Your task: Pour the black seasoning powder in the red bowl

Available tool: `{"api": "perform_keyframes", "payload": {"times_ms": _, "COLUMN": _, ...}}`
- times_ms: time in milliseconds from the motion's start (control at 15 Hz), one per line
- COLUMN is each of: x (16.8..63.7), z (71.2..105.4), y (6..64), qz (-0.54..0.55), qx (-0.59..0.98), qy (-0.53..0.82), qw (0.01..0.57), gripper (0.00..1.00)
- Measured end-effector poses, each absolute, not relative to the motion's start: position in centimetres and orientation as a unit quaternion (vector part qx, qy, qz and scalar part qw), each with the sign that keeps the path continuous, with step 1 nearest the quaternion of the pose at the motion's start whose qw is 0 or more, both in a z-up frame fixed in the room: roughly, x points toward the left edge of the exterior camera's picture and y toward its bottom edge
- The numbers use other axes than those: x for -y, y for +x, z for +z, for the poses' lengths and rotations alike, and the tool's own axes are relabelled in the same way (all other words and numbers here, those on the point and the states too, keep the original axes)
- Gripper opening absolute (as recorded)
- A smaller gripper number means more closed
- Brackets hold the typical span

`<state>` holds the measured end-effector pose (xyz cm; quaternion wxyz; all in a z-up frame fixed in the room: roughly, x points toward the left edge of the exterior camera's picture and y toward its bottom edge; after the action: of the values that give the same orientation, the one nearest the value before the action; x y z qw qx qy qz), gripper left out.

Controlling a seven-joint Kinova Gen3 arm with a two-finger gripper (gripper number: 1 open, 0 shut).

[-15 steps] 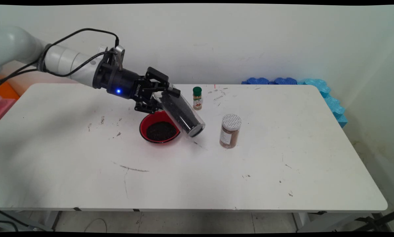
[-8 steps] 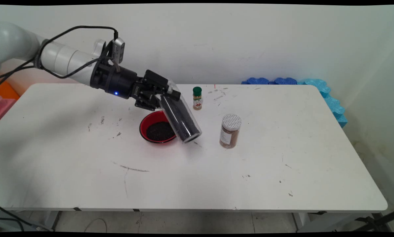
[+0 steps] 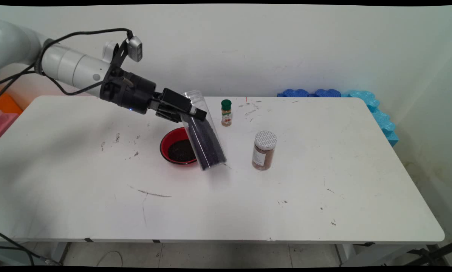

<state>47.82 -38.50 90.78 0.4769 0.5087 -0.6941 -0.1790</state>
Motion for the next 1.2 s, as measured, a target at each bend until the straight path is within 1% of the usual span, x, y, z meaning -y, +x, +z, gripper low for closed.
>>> {"api": "perform_keyframes", "payload": {"times_ms": 667, "x": 37.1, "z": 92.4, "y": 46.4, "qz": -0.087, "qx": 0.791, "qy": 0.346, "qw": 0.497, "gripper": 0.0}}
{"api": "perform_keyframes", "payload": {"times_ms": 1200, "x": 36.5, "z": 93.0, "y": 45.5, "qz": -0.026, "qx": 0.833, "qy": 0.24, "qw": 0.498, "gripper": 0.0}}
